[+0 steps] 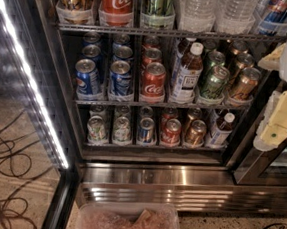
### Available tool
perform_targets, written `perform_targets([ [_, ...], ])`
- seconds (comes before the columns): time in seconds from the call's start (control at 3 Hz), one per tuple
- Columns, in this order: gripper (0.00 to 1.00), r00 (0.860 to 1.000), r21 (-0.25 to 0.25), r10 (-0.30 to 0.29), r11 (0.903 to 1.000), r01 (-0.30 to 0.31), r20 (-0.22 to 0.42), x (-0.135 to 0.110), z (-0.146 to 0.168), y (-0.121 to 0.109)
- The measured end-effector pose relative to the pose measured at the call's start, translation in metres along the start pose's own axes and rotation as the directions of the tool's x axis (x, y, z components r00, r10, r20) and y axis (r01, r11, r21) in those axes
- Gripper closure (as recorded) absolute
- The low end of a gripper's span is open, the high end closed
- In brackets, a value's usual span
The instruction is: Pick pepsi can from middle shelf of fridge
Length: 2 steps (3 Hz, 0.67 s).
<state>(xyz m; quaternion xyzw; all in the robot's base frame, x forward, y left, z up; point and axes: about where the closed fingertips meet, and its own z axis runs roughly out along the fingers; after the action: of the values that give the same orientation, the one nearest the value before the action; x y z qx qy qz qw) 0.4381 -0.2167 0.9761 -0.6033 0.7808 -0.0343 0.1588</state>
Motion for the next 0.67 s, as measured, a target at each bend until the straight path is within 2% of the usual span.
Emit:
perform_targets([
  [0.33,0.00,1.000,0.000,0.000,1.0000,0.000,0.000,0.000,0.000,0.000],
  [0.67,0.00,0.999,0.002,0.015,0.9999,-0.015,0.044,-0.023,0.009,0.004],
])
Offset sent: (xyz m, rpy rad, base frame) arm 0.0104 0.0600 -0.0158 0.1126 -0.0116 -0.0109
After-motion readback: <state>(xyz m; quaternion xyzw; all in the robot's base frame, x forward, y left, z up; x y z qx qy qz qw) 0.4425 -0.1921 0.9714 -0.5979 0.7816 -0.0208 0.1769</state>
